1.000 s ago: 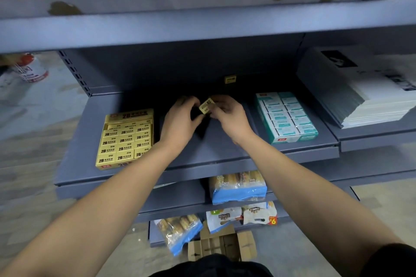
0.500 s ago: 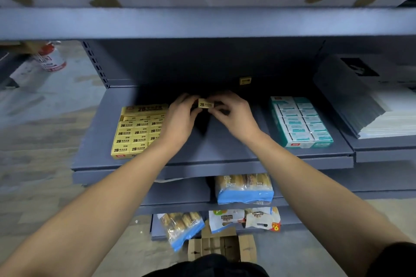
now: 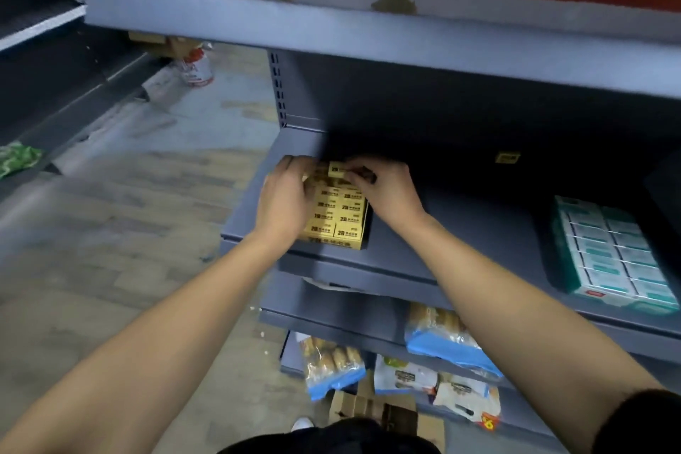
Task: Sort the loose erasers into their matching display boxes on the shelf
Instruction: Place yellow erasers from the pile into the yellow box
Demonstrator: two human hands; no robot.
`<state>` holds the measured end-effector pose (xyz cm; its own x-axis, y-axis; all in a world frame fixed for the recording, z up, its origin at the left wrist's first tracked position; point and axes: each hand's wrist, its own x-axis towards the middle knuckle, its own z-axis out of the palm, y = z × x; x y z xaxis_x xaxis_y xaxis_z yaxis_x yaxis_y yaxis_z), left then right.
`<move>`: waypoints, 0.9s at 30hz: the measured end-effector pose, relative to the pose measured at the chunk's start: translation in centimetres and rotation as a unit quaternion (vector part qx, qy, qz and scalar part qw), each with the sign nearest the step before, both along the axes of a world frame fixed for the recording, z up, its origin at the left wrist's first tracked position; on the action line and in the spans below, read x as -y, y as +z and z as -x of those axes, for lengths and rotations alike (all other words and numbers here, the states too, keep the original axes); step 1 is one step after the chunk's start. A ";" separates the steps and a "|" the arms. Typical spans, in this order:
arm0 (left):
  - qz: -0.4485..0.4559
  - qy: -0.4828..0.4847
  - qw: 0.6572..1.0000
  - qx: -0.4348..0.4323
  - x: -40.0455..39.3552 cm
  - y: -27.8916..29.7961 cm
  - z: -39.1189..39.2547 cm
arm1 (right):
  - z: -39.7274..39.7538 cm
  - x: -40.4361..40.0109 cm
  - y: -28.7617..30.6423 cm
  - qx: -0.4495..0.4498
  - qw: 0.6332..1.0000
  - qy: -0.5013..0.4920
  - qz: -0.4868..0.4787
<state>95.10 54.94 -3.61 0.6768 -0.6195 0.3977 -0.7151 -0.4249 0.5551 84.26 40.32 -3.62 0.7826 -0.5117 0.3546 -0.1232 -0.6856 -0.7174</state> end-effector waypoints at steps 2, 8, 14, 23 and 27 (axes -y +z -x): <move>0.000 0.018 1.000 -0.004 -1.0 -0.2 -0.8 | -1.4 -0.7 -0.2 -0.017 1.000 0.017 -0.008; 0.015 0.031 0.999 -0.036 -2.8 -0.4 -2.1 | -3.8 -1.9 -1.0 -0.045 0.999 0.025 0.017; 0.017 0.031 0.999 -0.029 -3.5 -0.3 -2.4 | -5.2 -1.8 -2.0 -0.097 0.994 0.009 0.053; 0.004 0.017 1.000 -0.025 -2.7 -0.4 -1.5 | -4.5 -2.1 -1.4 -0.139 0.982 0.014 0.129; -0.009 0.019 1.000 -0.019 -1.8 -0.5 -0.9 | -4.2 -2.5 -0.2 -0.188 0.965 0.036 0.181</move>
